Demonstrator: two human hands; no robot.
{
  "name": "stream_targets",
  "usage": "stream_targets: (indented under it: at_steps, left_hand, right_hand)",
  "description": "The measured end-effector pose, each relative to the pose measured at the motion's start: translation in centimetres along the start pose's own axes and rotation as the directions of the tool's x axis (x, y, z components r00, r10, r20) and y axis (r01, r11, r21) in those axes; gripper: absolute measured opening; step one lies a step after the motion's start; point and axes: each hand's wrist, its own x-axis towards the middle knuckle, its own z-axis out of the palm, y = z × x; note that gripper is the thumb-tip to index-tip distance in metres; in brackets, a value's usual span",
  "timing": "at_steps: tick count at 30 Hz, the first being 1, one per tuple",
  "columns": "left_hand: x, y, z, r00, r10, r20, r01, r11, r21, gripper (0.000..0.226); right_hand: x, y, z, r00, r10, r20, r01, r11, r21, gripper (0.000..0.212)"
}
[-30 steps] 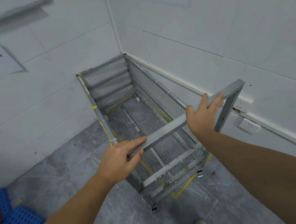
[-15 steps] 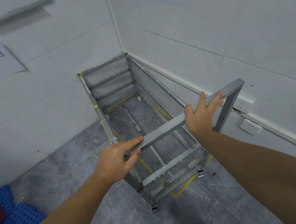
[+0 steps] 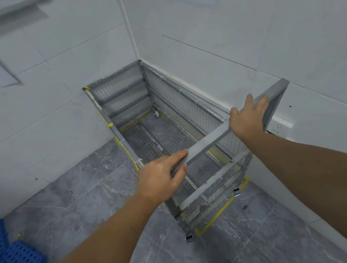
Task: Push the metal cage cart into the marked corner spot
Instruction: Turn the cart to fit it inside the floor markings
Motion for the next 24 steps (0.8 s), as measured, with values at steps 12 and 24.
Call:
stream_targets:
  at_steps: [12,24]
  left_hand:
    - [5.3,2.2,3.8,0.998,0.004,-0.058,-0.005,1.0,-0.02,0.038]
    - [7.2,3.1,5.3,0.994,-0.032,-0.105,0.029,0.999,-0.028,0.035]
  right_hand:
    - [3.1,0.5,-0.9,0.996,0.019,0.084,-0.026,0.996,0.086,0.076]
    - [6.5,1.1,-1.3,0.991,0.025,0.133,-0.036,0.996,0.079,0.073]
